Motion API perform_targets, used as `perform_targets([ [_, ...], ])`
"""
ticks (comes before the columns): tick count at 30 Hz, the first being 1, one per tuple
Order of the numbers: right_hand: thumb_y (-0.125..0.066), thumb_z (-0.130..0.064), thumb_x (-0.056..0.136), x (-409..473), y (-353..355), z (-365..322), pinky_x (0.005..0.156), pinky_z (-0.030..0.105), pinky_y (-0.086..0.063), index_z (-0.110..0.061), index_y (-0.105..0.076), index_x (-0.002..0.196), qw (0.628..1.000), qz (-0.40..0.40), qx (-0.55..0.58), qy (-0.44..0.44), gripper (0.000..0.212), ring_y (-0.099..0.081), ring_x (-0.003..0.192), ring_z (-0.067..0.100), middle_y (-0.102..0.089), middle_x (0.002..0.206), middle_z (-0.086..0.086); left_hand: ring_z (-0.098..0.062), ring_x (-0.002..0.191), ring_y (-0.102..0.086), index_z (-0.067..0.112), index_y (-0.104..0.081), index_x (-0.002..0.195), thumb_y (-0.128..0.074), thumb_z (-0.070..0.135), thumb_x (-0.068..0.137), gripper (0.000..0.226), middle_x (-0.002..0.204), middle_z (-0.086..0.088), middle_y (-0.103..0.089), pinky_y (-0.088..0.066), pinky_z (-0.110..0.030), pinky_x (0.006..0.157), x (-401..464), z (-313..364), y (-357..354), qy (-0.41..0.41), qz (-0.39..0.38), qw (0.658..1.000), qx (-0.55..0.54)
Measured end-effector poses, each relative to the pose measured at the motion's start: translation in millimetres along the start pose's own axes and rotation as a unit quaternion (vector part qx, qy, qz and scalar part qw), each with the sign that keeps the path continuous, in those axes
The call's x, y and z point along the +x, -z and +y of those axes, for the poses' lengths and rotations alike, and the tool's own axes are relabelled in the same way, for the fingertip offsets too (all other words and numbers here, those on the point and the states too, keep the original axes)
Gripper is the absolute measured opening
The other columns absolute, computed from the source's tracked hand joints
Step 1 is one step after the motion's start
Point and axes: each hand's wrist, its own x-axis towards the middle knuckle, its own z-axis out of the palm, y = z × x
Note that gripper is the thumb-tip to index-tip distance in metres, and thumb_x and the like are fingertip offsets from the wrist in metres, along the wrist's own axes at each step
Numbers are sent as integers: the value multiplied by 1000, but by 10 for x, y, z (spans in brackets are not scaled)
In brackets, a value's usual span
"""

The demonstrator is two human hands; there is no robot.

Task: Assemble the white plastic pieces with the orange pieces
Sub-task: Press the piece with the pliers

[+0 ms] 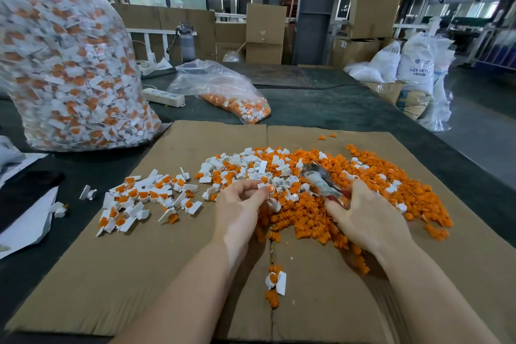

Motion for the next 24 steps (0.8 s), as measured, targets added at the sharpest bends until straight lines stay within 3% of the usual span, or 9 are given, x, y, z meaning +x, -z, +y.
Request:
perform_targets([
  [2, -46, -50, 91, -34, 57, -125, 59, 28, -37, -18, -49, 97, 993, -64, 96, 24, 33, -48, 72, 10, -49, 81, -7, -13, 82, -69, 17, -68, 90, -69, 16, 84, 6, 77, 1, -73, -52, -39, 88, 39, 52, -36, 33, -2, 999, -40],
  [4, -47, -49, 91, -74, 96, -226, 61, 30, -38, -15, -56, 88, 976, -118, 172, 56, 35, -50, 68, 12, -51, 79, -2, -23, 88, -69, 12, -68, 93, -68, 14, 84, 10, 86, -9, -72, -54, -44, 88, 79, 92, -65, 54, 4, 996, -68],
  [8, -48, -40, 93, -124, 133, -330, 55, 29, -34, 2, -60, 81, 945, -198, 250, 70, 45, -44, 54, 18, -48, 65, 9, -19, 84, -69, 10, -67, 96, -67, 12, 85, 11, 88, -10, -71, -57, -35, 78, 158, 113, -73, 79, 29, 993, -78],
  [11, -47, -39, 94, -115, 133, -346, 46, 20, -33, -8, -55, 71, 937, -223, 260, 64, 40, -42, 45, 12, -45, 51, -2, -10, 75, -66, 10, -67, 97, -66, 13, 86, 12, 84, -4, -70, -52, -19, 59, 187, 115, -60, 79, 45, 994, -63],
  [15, -45, -36, 96, -111, 122, -348, 42, 18, -29, -16, -46, 62, 919, -271, 282, 53, 39, -35, 35, 5, -38, 37, -11, -14, 77, -68, 8, -67, 97, -65, 12, 87, 11, 84, -6, -70, -53, -18, 55, 186, 120, -60, 95, 55, 992, -63],
  [20, -42, -40, 97, -141, 128, -375, 53, 24, -45, -10, -54, 75, 916, -280, 280, 70, 39, -55, 50, 12, -59, 54, -2, -8, 65, -67, 11, -66, 87, -64, 8, 87, 4, 79, -5, -69, -48, -14, 46, 159, 137, -66, 113, 58, 988, -85],
  [24, -42, -45, 95, -159, 72, -390, 61, 32, -46, -8, -55, 78, 939, -220, 248, 94, 43, -56, 55, 17, -61, 67, 9, -17, 78, -69, 9, -67, 89, -64, 8, 86, 4, 85, -10, -70, -52, -19, 53, 143, 146, -82, 112, 57, 989, -80],
])
